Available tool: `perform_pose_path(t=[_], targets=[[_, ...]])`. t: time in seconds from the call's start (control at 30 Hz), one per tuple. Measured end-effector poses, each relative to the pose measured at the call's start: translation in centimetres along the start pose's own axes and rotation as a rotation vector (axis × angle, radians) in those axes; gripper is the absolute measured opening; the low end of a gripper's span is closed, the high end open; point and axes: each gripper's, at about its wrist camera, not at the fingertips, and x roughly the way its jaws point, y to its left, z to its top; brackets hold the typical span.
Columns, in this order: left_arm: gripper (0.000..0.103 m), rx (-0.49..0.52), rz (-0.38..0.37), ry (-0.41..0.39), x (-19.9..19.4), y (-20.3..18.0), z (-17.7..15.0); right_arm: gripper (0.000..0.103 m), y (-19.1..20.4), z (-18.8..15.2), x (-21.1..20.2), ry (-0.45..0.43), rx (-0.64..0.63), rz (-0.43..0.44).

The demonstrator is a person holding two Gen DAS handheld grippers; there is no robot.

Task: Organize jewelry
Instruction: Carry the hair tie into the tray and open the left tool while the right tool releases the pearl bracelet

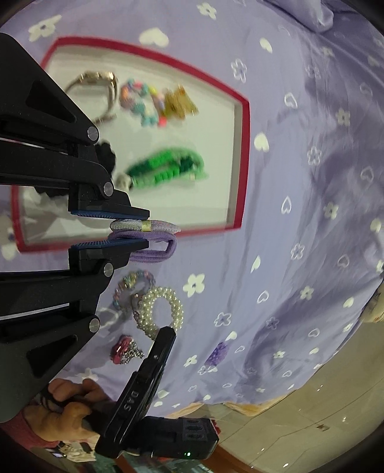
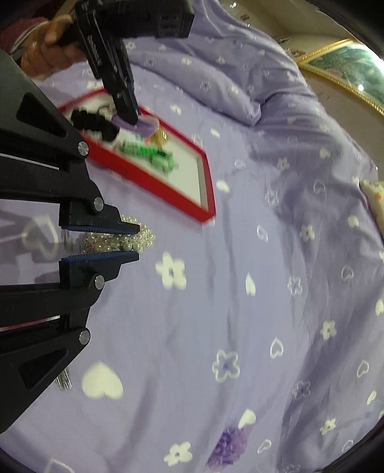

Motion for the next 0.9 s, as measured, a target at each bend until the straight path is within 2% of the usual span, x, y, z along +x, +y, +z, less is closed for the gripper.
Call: perform_pose_path(t=[0.13,0.47,0.9], targets=[[0.011,-0.025,0.023,-0.021,-1.4,1.9,-0.4,0.011,2.9,0.1,0.3,-0.004,-0.014,0.061],[0.011,-0.086,0.077,-0.033,-2.9,6.4,-1.2,0.011,8.9,0.0,3.1,0.021,-0.064,0.143],[0.011,-0.136,0.144,0.012,-1.1,10.9,-1.3,0.011,11.0,0.0,6.6,0.066,-0.078,0.164]])
